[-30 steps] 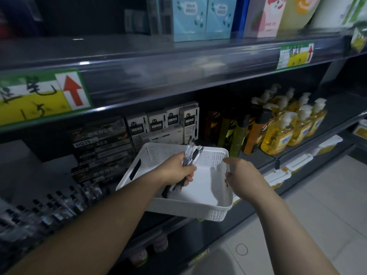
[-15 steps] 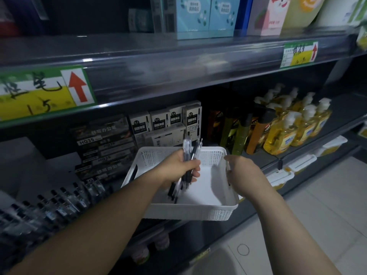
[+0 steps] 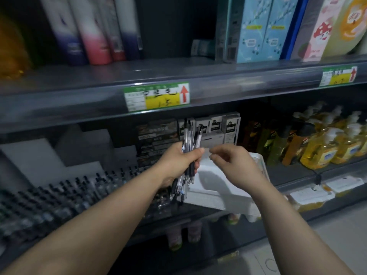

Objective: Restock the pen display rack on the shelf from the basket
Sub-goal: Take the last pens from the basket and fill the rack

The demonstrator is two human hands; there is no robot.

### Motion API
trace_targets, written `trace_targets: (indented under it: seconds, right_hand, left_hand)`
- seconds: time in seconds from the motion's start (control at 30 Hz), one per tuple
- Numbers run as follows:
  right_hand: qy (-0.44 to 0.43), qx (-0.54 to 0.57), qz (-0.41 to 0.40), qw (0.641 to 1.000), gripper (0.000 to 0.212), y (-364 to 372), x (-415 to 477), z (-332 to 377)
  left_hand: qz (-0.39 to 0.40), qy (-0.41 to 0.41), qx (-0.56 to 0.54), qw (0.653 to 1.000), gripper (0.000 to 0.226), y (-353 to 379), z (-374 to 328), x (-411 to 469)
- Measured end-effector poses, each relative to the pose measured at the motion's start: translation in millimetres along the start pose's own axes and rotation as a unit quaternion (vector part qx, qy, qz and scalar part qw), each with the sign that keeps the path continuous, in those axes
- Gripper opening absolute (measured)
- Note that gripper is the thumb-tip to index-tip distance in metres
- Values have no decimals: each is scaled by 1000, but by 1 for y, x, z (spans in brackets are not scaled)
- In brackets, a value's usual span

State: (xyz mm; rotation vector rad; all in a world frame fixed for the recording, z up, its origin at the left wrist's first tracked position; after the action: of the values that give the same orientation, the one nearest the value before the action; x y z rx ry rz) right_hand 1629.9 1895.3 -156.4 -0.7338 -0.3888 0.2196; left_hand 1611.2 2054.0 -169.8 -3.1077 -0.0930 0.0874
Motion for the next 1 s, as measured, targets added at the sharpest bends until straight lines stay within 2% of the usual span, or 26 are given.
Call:
trace_targets:
  seconds: [0.07,0.2,0.3,0.37,0.47,0.57,0.63,0.7,0.83,1.0]
  right_hand:
    - [-3,40,58,998,10,17,-5,17]
    - [15,109,210,971,12,55,-22,54]
    - [19,102,295,950,18,83,-38,70]
    - [24,79,329,941,23,99,-49,73]
    - [25,58,371,926,26,119,-67,78]
    - [43,100,425,899,20,137,-81,85]
    - [83,146,457,874,13,148,-90,90]
    - [123,198,456,859,16,161,-94,90]
    - [189,278,416,845,20,173,-95,93]
    - [167,283,390,860,39,178,-84,88]
  left_hand:
    - [-17,7,-10,1000,14,-17,3,-20]
    - [-76,14,-22,997,15,-56,15,-60]
    - [-126,16,-58,990,14,-79,27,-86]
    - [-155,17,-76,985,13,-90,34,-100]
    - [-185,19,-98,978,29,-101,42,-117]
    - [-205,22,-114,972,32,-110,51,-127]
    - [-213,26,-112,970,23,-113,55,-128]
    - [-220,37,-111,968,14,-114,55,-128]
    - [-218,47,-114,968,14,-113,56,-125]
    - [-199,37,-132,970,10,-114,59,-124]
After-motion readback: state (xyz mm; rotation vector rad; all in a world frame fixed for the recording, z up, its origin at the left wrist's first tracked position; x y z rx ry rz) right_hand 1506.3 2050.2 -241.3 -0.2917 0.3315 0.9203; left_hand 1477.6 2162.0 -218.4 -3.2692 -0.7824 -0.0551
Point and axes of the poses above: each hand's wrist, its own x-axis towards the middle knuckle, its own y-axis out of the palm, z = x × y, the point moved 3 cm from there along x, towards the middle knuckle, and after that the axes turned 3 degrees about -x, right-handed, at the moved point
